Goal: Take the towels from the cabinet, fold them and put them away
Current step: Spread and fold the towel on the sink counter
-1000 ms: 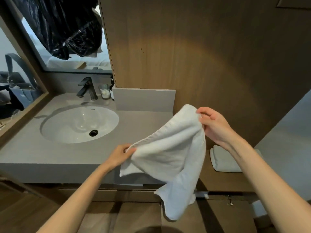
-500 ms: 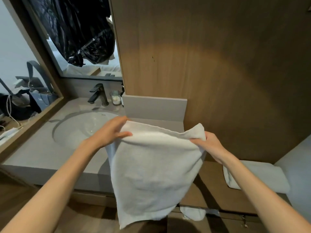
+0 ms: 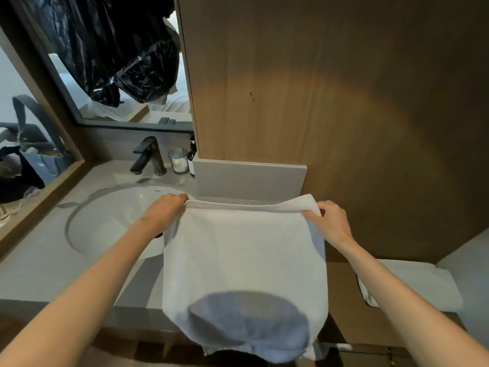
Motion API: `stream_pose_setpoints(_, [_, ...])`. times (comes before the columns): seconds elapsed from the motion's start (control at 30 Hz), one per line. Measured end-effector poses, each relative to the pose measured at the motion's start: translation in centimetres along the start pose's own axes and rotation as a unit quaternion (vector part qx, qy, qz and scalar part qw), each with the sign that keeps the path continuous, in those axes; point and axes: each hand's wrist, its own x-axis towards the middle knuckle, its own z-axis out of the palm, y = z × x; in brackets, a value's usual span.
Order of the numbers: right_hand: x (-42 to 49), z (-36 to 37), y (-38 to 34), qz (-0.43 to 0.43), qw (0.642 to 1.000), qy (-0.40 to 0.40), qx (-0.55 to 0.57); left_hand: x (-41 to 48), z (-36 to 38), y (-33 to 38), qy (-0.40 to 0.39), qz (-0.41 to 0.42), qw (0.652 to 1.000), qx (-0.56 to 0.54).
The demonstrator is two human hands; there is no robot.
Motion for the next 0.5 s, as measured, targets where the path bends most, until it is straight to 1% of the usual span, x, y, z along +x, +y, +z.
stream_pose_setpoints(0.07, [1.1, 0.6, -0.4, -0.003, 0.999, 0.038, -0.021, 1.9, 0.0, -1.1, 0.017, -0.011, 0.999, 0.03])
stream_pose_setpoints(0.1, [1.8, 1.0, -0.5, 0.003, 0.999, 0.05, -0.015, 2.9, -0.3, -1.4, 0.031, -0.015, 0.998, 0.043])
stream_pose_setpoints(0.17, [3.2, 1.7, -1.1, 0.048, 0.996, 0.068, 0.035, 5.0, -1.0, -1.5, 0.07, -0.008, 0.996, 0.063])
stream_pose_setpoints(0.23, [4.6, 2.3, -1.8, 0.099, 0.985, 0.092, 0.105, 7.0, -2.0, -1.6, 0.12, 0.014, 0.989, 0.083])
stream_pose_setpoints(0.3, [6.0, 2.7, -2.5, 0.122, 0.973, 0.122, 0.15, 9.0, -3.2, -1.8, 0.165, 0.046, 0.98, 0.105])
stream_pose_setpoints(0.4, [7.5, 2.6, -3.8, 0.116, 0.966, 0.154, 0.174, 11.4, -4.3, -2.5, 0.197, 0.07, 0.968, 0.141])
stream_pose_setpoints(0.5, [8.7, 2.6, -4.6, 0.117, 0.959, 0.168, 0.197, 12.3, -4.9, -2.5, 0.184, 0.047, 0.973, 0.131])
